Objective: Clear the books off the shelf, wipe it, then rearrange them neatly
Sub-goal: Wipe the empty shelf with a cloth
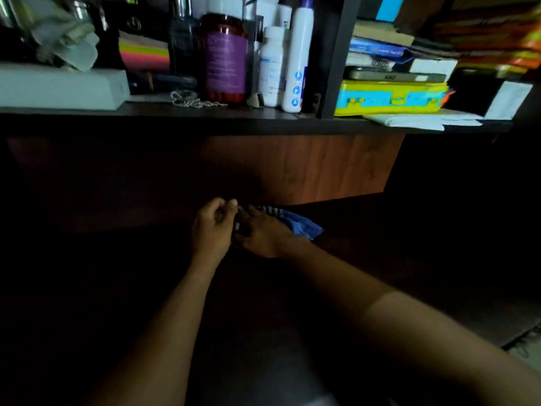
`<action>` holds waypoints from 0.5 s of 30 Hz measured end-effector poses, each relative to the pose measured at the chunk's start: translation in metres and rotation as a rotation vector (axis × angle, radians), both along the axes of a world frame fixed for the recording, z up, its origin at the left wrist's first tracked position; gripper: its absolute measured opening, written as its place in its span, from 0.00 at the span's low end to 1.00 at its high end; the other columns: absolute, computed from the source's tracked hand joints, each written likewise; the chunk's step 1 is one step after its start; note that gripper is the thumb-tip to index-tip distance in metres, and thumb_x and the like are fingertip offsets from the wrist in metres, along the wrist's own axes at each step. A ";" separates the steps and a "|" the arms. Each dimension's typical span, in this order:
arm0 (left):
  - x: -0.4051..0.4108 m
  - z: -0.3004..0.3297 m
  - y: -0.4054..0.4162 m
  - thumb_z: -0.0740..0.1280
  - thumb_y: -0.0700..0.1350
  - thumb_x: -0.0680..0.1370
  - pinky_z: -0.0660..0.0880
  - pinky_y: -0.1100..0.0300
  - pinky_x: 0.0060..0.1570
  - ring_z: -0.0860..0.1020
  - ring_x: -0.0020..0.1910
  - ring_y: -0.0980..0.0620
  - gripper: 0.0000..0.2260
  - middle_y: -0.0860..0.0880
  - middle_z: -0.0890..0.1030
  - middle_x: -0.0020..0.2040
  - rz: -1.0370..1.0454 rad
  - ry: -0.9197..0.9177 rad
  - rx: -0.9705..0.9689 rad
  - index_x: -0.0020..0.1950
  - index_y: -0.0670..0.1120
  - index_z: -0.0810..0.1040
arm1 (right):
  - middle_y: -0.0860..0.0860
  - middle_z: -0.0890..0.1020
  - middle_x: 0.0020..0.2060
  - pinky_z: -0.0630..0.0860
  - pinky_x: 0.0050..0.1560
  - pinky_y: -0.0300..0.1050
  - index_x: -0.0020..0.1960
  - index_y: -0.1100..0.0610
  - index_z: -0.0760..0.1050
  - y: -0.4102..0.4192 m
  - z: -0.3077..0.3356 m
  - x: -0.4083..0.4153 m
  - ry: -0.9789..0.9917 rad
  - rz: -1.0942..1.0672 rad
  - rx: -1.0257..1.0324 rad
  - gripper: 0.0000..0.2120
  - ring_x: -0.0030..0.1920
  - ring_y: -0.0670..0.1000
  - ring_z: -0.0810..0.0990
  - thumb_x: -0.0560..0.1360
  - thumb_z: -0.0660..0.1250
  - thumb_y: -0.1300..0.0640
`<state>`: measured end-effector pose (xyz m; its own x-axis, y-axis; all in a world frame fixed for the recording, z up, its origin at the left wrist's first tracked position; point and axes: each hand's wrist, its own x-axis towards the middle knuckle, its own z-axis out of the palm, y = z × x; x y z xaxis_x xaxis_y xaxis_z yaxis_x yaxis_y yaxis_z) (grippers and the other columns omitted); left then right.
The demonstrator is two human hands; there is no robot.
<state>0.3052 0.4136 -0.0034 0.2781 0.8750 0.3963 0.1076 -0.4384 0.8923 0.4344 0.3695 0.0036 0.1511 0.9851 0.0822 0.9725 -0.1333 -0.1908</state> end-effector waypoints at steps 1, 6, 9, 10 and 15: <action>-0.001 0.000 -0.001 0.66 0.52 0.83 0.68 0.57 0.36 0.73 0.33 0.57 0.15 0.49 0.78 0.35 0.002 -0.009 0.008 0.42 0.43 0.77 | 0.58 0.62 0.79 0.63 0.75 0.57 0.81 0.54 0.57 -0.004 0.005 0.017 0.023 -0.067 -0.018 0.35 0.77 0.61 0.63 0.81 0.62 0.41; 0.006 -0.003 0.001 0.66 0.53 0.82 0.66 0.58 0.34 0.70 0.31 0.56 0.15 0.46 0.75 0.34 -0.071 0.112 0.050 0.42 0.43 0.77 | 0.55 0.62 0.77 0.68 0.70 0.59 0.78 0.50 0.63 -0.041 -0.020 0.170 -0.146 -0.385 -0.022 0.53 0.73 0.63 0.67 0.67 0.37 0.17; 0.014 -0.005 0.002 0.67 0.53 0.81 0.65 0.59 0.32 0.69 0.29 0.57 0.16 0.50 0.72 0.31 -0.111 0.223 0.124 0.40 0.44 0.75 | 0.56 0.53 0.81 0.59 0.76 0.62 0.81 0.52 0.55 -0.057 -0.013 0.167 -0.129 -0.483 -0.053 0.46 0.78 0.63 0.58 0.72 0.41 0.26; 0.013 -0.006 0.003 0.67 0.53 0.82 0.65 0.58 0.32 0.70 0.29 0.56 0.16 0.48 0.73 0.31 -0.100 0.247 0.141 0.40 0.43 0.75 | 0.57 0.55 0.80 0.59 0.76 0.61 0.81 0.54 0.54 -0.056 -0.008 0.142 -0.098 -0.471 -0.039 0.41 0.78 0.62 0.60 0.76 0.46 0.30; 0.005 -0.002 -0.005 0.64 0.54 0.82 0.72 0.55 0.39 0.78 0.37 0.50 0.12 0.51 0.78 0.37 -0.050 0.398 0.196 0.43 0.49 0.75 | 0.57 0.58 0.80 0.58 0.77 0.57 0.82 0.55 0.51 -0.063 -0.011 0.002 -0.059 -0.109 -0.046 0.45 0.78 0.59 0.60 0.73 0.42 0.29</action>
